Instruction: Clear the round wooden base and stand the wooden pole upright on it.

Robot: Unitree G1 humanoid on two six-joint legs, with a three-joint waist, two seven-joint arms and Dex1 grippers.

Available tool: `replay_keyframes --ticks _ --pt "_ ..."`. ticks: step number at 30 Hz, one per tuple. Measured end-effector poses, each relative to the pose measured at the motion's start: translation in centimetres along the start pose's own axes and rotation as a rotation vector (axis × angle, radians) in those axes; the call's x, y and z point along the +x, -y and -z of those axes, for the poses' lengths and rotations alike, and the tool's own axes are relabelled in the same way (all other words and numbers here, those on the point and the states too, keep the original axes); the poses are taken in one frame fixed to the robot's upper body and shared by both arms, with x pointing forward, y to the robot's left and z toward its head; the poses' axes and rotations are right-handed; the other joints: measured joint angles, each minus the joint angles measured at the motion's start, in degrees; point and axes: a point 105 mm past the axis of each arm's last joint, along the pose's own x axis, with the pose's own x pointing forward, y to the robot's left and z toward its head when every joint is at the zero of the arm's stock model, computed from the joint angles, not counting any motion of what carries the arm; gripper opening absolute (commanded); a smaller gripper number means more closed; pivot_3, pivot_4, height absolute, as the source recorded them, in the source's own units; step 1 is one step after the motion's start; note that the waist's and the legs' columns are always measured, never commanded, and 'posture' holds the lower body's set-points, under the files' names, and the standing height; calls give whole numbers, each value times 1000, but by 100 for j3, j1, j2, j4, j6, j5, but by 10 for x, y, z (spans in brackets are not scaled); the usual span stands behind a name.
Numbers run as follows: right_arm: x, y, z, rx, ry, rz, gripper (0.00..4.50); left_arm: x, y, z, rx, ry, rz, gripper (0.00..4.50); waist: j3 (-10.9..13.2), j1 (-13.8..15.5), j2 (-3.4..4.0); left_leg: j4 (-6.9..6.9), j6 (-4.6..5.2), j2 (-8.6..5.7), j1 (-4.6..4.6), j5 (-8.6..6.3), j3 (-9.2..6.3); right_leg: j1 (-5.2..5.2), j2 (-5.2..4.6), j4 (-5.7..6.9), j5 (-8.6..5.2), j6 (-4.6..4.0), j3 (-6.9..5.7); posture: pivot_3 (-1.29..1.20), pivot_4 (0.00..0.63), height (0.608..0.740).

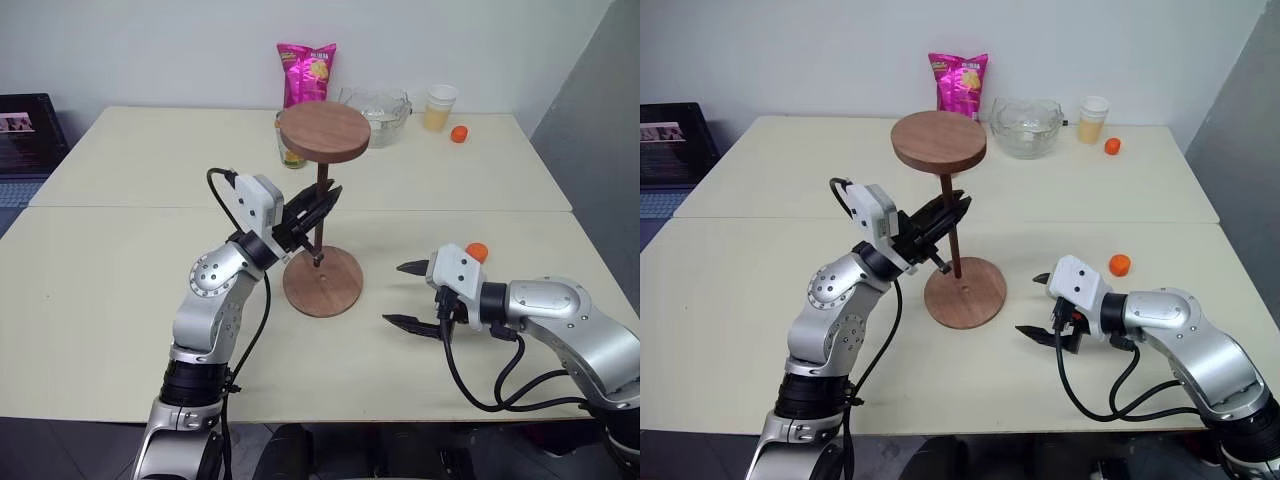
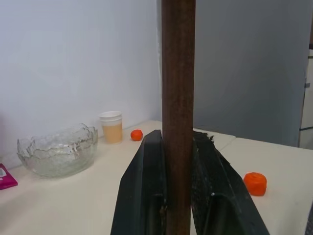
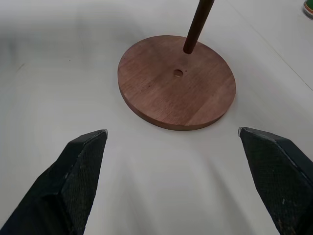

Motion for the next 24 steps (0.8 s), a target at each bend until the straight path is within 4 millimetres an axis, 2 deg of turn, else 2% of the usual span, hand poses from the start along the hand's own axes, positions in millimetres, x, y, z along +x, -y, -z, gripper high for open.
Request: replay_keyframes --ticks 24 --pt "4 2 1 -4 -8 10 4500 4 5 18 -78 1 -52 264 0 0 0 1 -13 0 -1 8 1 -1 0 2 1 -2 1 0 150 740"
